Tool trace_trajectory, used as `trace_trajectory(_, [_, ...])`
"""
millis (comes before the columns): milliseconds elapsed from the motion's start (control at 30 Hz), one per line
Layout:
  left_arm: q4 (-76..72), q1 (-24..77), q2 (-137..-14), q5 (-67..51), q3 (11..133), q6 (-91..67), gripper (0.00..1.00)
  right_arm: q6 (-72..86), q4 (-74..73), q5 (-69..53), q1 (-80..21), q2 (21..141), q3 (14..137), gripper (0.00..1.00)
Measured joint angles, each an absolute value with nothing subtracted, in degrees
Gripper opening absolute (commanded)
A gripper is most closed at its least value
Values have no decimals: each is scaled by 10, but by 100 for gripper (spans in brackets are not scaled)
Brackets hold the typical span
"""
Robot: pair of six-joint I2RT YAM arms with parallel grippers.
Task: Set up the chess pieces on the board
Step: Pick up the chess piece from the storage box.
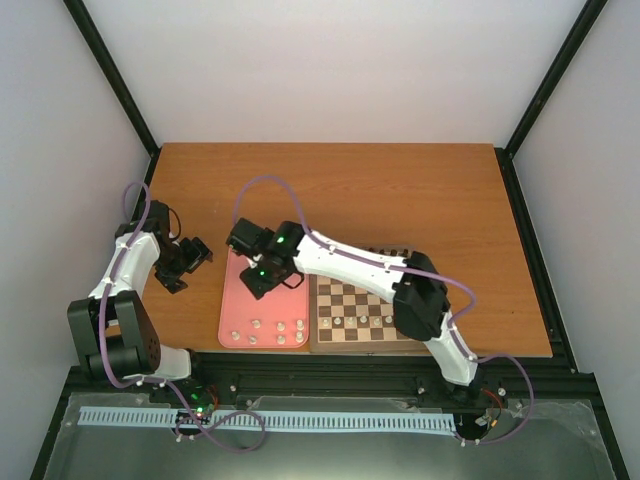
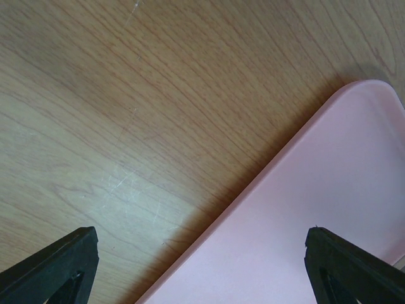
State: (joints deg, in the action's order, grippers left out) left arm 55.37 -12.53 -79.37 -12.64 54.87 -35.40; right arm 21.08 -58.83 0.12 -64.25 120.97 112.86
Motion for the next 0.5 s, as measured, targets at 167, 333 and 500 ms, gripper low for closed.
trace_trajectory(167, [554,-125,-794,-127,549,-354,100,175,-592,-45,-668,1267,1165,55])
trace_trajectory(333, [553,-125,-794,-130,549,-354,100,152,-610,-79,-694,1313,1181,55])
trace_trajectory(500, [553,-125,-794,-132,549,-354,100,143,-631,-100,-698,1339,1186,55])
